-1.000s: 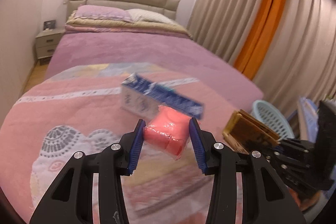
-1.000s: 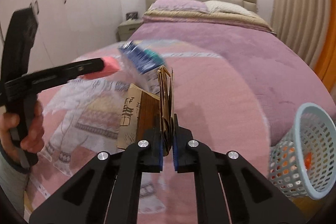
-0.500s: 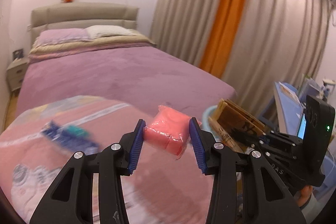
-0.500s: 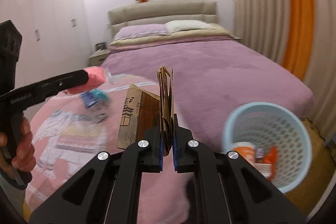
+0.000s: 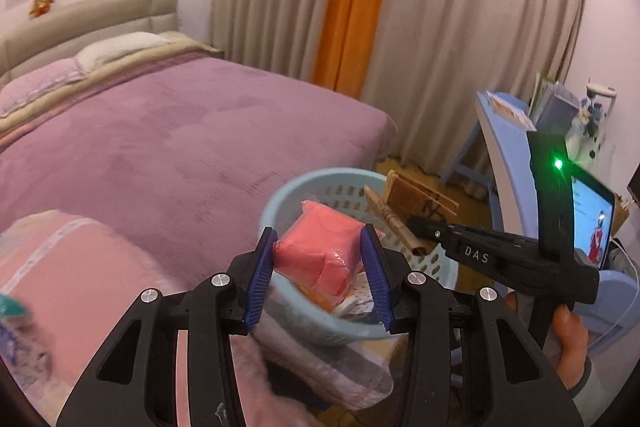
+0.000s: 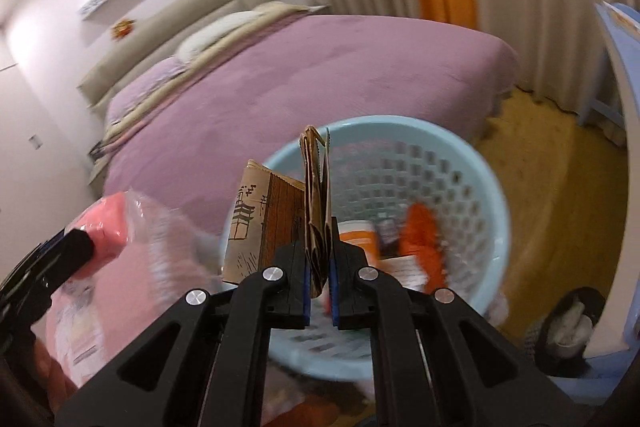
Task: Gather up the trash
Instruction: 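Carry pink bag and brown box to the wastebasket and open both tools, then grasp the blue milk carton with left tool while right tool grasps teal packet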
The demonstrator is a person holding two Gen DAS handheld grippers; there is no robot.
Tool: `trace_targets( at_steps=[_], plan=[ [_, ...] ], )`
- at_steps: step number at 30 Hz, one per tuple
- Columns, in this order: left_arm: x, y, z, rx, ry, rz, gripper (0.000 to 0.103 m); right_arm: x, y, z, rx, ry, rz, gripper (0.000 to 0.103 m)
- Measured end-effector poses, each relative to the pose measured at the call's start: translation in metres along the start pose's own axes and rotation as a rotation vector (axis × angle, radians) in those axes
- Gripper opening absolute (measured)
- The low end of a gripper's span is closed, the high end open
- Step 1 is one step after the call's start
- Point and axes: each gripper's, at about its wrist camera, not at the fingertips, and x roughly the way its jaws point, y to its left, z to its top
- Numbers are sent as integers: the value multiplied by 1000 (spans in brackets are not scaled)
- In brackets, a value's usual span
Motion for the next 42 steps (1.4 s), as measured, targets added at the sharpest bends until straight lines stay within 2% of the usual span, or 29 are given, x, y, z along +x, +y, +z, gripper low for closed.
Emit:
trace_targets(
  at_steps=[6,8,9,10,12,13,14,17,21,29,35,38,42],
  plan=[
    [51,-10,4,-39,60,-8,43,15,-32,8,21,25,-55,5],
    [62,-9,6,-74,67,23,50,21,-34,10,25,36,-70,6],
    [63,-8,6,-87,62,31,61,24,-36,10,31,47,-70,8],
    [64,-8,7,-102,54,36,66,26,-39,11,34,55,-63,11],
    [63,-6,5,-116,56,26,66,27,-44,8,40,65,-45,25],
    [61,-6,5,-116,57,25,66,27,-47,8,42,63,-37,40],
    [58,-5,4,-112,54,30,66,27,-50,8,43,56,-34,51],
    [47,-4,2,-108,35,46,69,20,-49,6,16,22,-40,51],
    [30,-1,1,-124,12,50,69,12,-44,4,10,13,-7,51],
    [-23,12,-4,-132,-70,104,69,-3,-3,1,-56,-4,40,51],
    [-77,41,-12,-184,-139,192,70,-8,42,-4,-129,-14,101,51],
    [-105,64,-19,-230,-169,262,72,-11,75,-10,-198,-25,142,51],
    [-133,98,-32,-303,-176,303,74,-9,114,-22,-279,-27,194,51]
  ],
)
